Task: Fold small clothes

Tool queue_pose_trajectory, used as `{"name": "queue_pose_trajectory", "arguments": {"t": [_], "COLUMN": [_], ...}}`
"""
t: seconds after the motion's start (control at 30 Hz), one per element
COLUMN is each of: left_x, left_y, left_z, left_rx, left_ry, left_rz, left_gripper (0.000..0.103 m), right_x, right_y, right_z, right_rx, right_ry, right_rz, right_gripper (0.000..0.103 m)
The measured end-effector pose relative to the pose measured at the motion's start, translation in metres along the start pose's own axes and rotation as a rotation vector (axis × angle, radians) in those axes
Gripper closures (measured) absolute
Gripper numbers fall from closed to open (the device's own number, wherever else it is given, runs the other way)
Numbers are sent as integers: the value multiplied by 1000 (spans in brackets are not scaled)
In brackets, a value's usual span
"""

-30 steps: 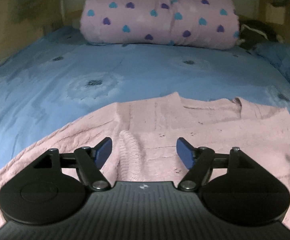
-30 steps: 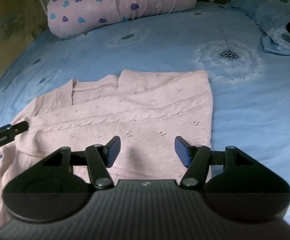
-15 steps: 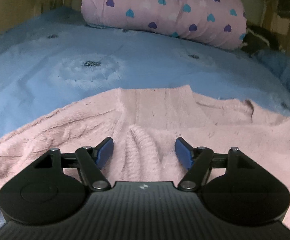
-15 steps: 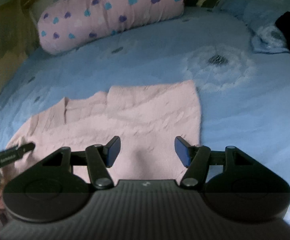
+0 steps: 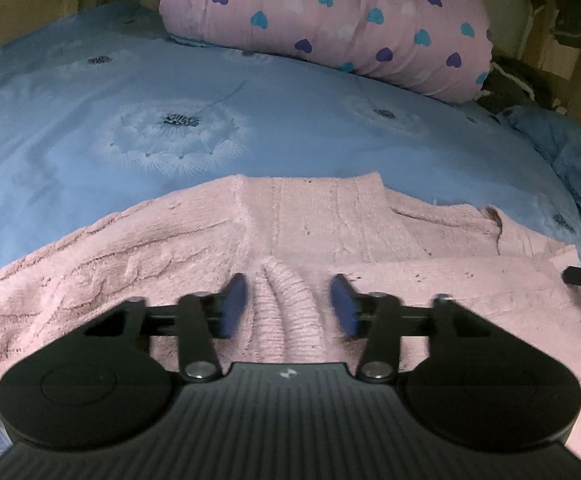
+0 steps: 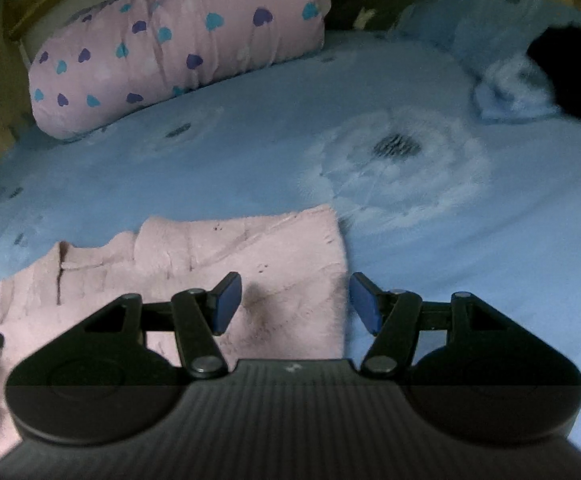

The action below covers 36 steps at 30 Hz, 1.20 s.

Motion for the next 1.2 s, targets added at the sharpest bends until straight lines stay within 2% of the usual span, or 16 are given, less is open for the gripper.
{"name": "queue_pose_trajectory", "arguments": {"t": [0.03,0.07,0.1,0.17,0.3,0.4,0.5,0.63,0.67,0.77,0.83,0.9,0.93,0.97,1.1,1.2], "left_x": [-1,-3,-6,-10,-17,-14,-14,-16,-14,-9,-5,1,2,4,10,18], "left_y": [0,0,1,2,7,6,2,6,7,10,9,8,8,8,7,3], "left_z": [-1,-2,-4,-7,-8,6,14,9,6,-6,-19,-34,-41,-48,-74,-96], "left_rx": [-4,-14,-29,-51,-98,-58,-41,-38,-33,-18,-19,-28,-33,-35,-20,-19], "left_ry": [4,11,22,25,74,94,111,114,106,83,66,59,62,74,136,160], "left_rz": [5,16,34,53,117,126,162,162,146,90,45,9,2,-1,7,24], "left_gripper": [65,77,85,89,89,89,88,86,85,75,57,44,39,37,27,24], "right_x": [0,2,5,7,20,24,19,16,17,20,22,24,25,27,34,35], "right_y": [-3,-4,-4,-4,-4,-7,-13,-8,-7,-7,-7,-10,-13,-16,-24,-35], "right_z": [2,1,0,-10,-27,-20,-1,-4,-7,-16,-27,-39,-47,-54,-78,-95], "right_rx": [-4,-14,-17,-67,-189,-179,-96,-90,-91,-100,-114,-127,-132,-134,-122,-105], "right_ry": [10,14,10,26,-19,-67,-92,-99,-106,-118,-105,-85,-72,-58,-25,-1], "right_rz": [6,-4,-22,-2,-54,-105,-135,-116,-107,-79,-63,-51,-51,-56,-90,-84], "right_gripper": [41,47,68,81,84,84,81,72,67,65,63,45,41,37,37,37]}}
Point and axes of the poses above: each gripper's, at about its wrist camera, not at the fingertips, and z roughly the way its jaws point, x to its left, y to its top, the point moved 1 cm from there along z, roughly the way its jaws point, and after that the axes turned 4 degrees about -y, right-handed, at the moved point
